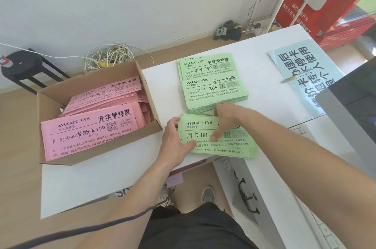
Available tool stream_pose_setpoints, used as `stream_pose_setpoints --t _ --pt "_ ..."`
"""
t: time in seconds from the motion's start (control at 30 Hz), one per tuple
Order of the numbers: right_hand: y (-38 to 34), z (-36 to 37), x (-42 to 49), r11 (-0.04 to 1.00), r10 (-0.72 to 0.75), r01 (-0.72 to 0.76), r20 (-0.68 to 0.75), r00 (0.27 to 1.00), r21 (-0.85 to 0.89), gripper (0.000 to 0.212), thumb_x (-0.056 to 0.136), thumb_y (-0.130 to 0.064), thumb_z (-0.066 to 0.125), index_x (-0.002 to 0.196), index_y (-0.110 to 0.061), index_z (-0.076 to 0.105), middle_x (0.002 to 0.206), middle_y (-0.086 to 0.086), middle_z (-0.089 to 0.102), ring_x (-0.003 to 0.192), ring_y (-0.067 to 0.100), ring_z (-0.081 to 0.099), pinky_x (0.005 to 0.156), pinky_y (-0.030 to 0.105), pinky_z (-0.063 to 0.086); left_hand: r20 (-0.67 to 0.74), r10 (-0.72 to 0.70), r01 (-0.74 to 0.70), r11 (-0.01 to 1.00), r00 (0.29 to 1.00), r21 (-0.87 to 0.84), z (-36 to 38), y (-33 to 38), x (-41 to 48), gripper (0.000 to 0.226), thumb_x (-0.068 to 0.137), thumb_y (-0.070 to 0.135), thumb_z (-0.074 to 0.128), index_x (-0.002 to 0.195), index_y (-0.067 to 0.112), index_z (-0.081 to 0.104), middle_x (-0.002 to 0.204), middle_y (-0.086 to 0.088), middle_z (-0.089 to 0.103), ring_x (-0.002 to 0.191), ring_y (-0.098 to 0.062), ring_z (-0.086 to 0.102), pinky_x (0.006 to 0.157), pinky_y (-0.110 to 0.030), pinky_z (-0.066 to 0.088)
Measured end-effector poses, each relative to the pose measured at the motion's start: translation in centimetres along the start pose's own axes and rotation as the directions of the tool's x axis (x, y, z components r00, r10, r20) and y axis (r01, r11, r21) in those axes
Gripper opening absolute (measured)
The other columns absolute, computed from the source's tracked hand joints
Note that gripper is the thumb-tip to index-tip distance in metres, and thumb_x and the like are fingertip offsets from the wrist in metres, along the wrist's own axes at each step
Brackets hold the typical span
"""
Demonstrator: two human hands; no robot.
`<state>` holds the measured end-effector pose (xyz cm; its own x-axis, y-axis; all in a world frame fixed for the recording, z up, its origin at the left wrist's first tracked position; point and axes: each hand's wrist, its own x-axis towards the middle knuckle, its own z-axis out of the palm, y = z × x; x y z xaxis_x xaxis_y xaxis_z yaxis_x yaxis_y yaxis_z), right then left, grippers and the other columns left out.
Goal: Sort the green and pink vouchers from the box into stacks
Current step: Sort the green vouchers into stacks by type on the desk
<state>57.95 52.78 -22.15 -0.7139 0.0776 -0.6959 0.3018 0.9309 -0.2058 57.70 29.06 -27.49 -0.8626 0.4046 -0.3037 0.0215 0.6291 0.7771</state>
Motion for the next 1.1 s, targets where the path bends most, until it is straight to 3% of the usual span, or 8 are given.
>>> stream_pose_setpoints --t 0.13,0.43,0.53,0.7,0.8,0.87,0.97,1.1 --pt "0.0 0.1 0.0 0.999 0.028 -0.028 0.022 0.999 0.023 0.102 0.048 -0.07 0.09 0.125 -0.022 0.044 0.119 -0.005 0.057 0.109 0.022 0.054 0.092 0.042 0.046 0.01 0.013 -0.013 1.0 1.0 -0.006 0.0 0.0 -0.1 0.082 0.077 0.028 0.084 0.134 0.041 0.026 0.135 0.004 0.047 0.126 -0.015 0.045 0.108 -0.044 0.043" --pt "-0.4 -0.1 -0.3 0.999 0.008 -0.013 0.09 0.996 0.052 0.077 0.05 -0.066 0.092 0.107 -0.021 0.066 0.103 -0.006 0.068 0.101 0.019 0.062 0.087 0.035 0.053 0.03 0.032 -0.031 0.999 0.999 -0.037 -0.3 0.1 -0.4 0.082 0.078 0.024 0.084 0.137 0.033 0.027 0.132 0.007 0.046 0.122 -0.011 0.046 0.106 -0.037 0.044" --pt "-0.7 -0.2 -0.9 1.0 -0.008 0.009 0.026 1.0 -0.022 0.082 0.049 -0.072 0.089 0.109 -0.024 0.06 0.11 -0.003 0.056 0.106 0.019 0.048 0.092 0.039 0.048 0.038 -0.008 0.011 0.997 0.999 -0.07 -0.4 0.4 -0.6 0.09 0.076 0.021 0.086 0.141 0.031 0.025 0.13 0.003 0.049 0.121 -0.015 0.05 0.105 -0.036 0.045" --pt "-1.5 0.5 -3.6 1.0 -0.024 0.023 -0.062 0.998 -0.019 0.08 0.05 -0.067 0.092 0.103 -0.021 0.054 0.097 -0.009 0.065 0.087 0.016 0.063 0.076 0.035 0.053 0.122 -0.081 0.098 0.985 0.989 -0.141 -1.0 1.1 -0.4 0.115 0.068 0.011 0.089 0.152 0.03 0.012 0.127 0.004 0.046 0.115 -0.019 0.055 0.1 -0.035 0.048" --pt "-1.9 1.4 -5.1 0.991 -0.053 0.031 -0.175 0.983 -0.128 0.083 0.049 -0.071 0.088 0.101 -0.022 0.046 0.088 -0.01 0.059 0.08 0.016 0.058 0.07 0.035 0.043 0.244 -0.076 0.123 0.975 0.967 -0.186 -2.0 1.3 -0.1 0.123 0.071 0.007 0.088 0.155 0.032 0.002 0.134 0.006 0.043 0.116 -0.016 0.056 0.089 -0.02 0.049" --pt "-2.1 2.2 -5.8 0.981 -0.083 0.037 -0.238 0.968 -0.189 0.082 0.05 -0.073 0.086 0.098 -0.023 0.042 0.081 -0.012 0.055 0.073 0.016 0.054 0.074 0.034 0.037 0.303 -0.074 0.152 0.958 0.95 -0.242 -2.8 1.4 -0.1 0.12 0.075 0.003 0.085 0.155 0.034 0.001 0.14 0.008 0.045 0.113 -0.011 0.059 0.076 -0.011 0.048" --pt "-2.3 3.0 -6.5 0.969 -0.121 0.044 -0.315 0.941 -0.241 0.081 0.052 -0.074 0.084 0.095 -0.023 0.04 0.074 -0.014 0.049 0.069 0.016 0.051 0.085 0.036 0.038 0.316 -0.049 0.153 0.937 0.948 -0.314 -3.4 1.0 -0.2 0.109 0.074 -0.001 0.085 0.152 0.036 0.018 0.134 0.004 0.058 0.108 -0.011 0.067 0.08 -0.018 0.054" --pt "-2.3 2.2 -6.5 0.931 -0.207 0.039 -0.434 0.877 -0.364 0.076 0.058 -0.071 0.082 0.094 -0.022 0.036 0.079 -0.012 0.052 0.073 0.018 0.055 0.09 0.037 0.041 0.146 0.012 0.035 0.948 0.989 -0.315 -3.1 1.4 -0.2 0.073 0.07 0.004 0.089 0.125 0.032 0.05 0.117 0.002 0.067 0.106 -0.016 0.067 0.087 -0.032 0.057"
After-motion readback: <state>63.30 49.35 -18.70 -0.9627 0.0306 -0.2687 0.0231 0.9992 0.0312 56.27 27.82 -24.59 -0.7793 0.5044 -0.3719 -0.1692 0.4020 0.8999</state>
